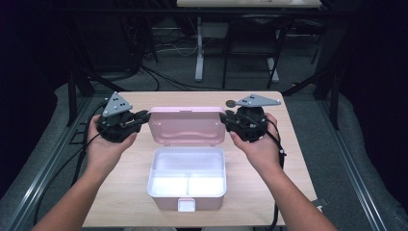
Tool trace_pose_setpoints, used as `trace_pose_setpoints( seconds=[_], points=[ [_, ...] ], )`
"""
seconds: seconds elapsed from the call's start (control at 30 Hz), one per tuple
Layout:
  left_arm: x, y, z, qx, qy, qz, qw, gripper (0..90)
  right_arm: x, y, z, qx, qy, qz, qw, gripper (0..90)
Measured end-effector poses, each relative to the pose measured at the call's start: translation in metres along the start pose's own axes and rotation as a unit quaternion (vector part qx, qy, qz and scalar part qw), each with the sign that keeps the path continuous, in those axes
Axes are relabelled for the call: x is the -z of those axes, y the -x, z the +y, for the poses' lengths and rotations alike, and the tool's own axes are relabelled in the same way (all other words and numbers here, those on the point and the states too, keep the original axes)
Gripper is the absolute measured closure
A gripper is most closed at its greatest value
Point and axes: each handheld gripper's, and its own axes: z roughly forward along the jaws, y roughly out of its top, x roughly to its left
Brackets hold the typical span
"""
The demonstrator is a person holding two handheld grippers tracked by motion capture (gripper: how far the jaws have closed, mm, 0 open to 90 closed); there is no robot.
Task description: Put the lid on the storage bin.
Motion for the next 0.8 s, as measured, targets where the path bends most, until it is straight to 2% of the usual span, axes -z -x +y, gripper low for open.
trace_pose_setpoints(
  seconds=[0.47,0.63,0.67,0.8],
  points=[
    [0.006,0.005,-0.004,-0.002,0.007,-0.004,1.0,78.0,0.006,-0.001,-0.005,-0.002,0.008,0.013,0.9999,72.9],
    [0.007,0.002,-0.007,0.01,0.017,-0.017,0.9997,78.0,0.008,-0.002,-0.007,-0.005,0.013,0.022,0.9996,72.5],
    [0.007,0.001,-0.008,0.009,0.016,-0.018,0.9997,78.0,0.009,-0.003,-0.007,-0.004,0.011,0.017,0.9998,72.2],
    [0.008,0.002,-0.011,0.009,0.019,-0.02,0.9996,77.7,0.011,-0.004,-0.009,-0.002,0.017,0.021,0.9996,72.6]
  ],
)
